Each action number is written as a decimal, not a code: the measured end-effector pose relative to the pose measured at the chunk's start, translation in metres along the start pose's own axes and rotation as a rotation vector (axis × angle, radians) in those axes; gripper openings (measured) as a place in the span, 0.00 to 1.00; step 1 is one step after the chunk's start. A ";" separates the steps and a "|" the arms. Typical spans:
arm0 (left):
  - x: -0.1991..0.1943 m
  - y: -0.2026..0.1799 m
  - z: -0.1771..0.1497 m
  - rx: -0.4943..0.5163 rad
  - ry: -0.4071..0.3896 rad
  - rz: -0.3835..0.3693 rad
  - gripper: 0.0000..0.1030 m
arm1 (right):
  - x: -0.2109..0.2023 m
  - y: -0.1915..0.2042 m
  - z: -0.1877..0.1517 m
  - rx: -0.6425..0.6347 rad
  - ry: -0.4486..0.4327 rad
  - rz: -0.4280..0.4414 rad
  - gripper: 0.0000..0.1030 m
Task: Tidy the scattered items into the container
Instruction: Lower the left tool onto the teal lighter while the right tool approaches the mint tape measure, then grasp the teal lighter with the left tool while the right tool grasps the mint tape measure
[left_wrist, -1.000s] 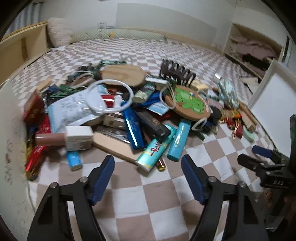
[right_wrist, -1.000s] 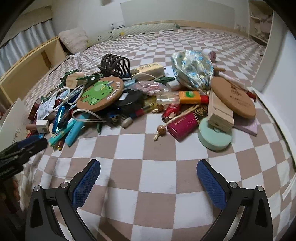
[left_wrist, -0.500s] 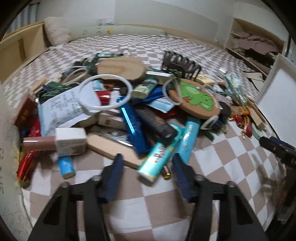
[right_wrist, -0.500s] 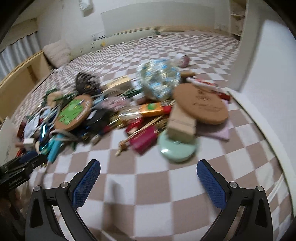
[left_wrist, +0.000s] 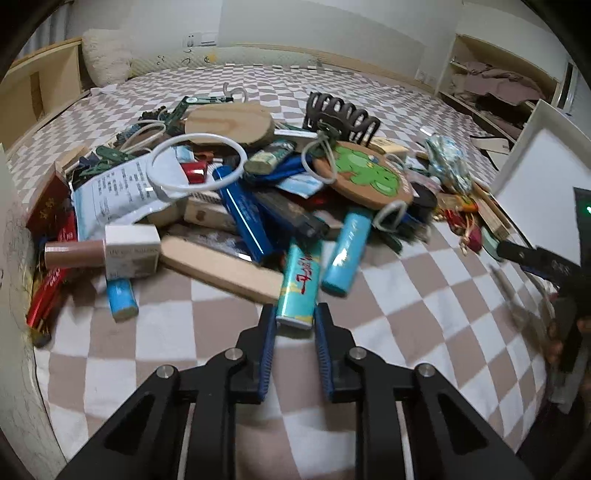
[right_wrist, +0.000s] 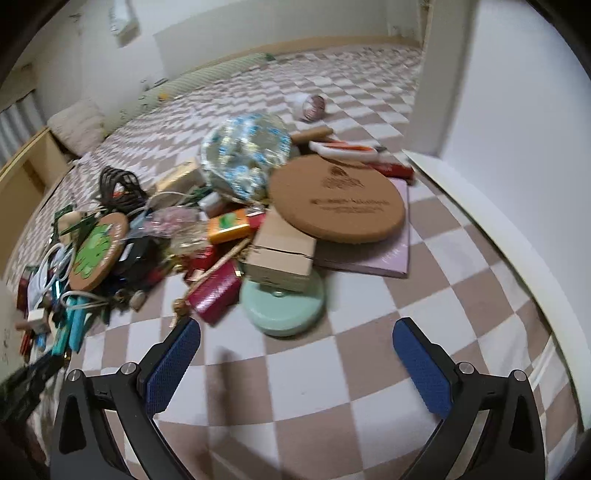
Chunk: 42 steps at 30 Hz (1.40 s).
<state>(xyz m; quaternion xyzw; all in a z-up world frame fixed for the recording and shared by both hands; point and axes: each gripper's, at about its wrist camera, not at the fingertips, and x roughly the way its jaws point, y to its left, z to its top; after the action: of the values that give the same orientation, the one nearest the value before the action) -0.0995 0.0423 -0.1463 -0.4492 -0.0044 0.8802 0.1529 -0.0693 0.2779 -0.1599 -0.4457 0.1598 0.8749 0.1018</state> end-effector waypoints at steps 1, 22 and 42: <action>-0.001 0.000 -0.003 -0.006 0.001 -0.001 0.20 | 0.001 0.001 0.001 -0.001 -0.002 -0.005 1.00; -0.041 0.015 -0.048 -0.033 0.047 -0.011 0.20 | 0.005 0.031 -0.011 -0.185 0.009 -0.037 0.49; -0.035 0.016 -0.046 -0.029 -0.015 0.025 0.40 | -0.035 0.100 -0.085 -0.393 0.068 0.136 0.49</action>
<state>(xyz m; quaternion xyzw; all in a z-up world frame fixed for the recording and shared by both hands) -0.0480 0.0113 -0.1490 -0.4449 -0.0129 0.8852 0.1353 -0.0173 0.1519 -0.1592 -0.4744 0.0193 0.8786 -0.0516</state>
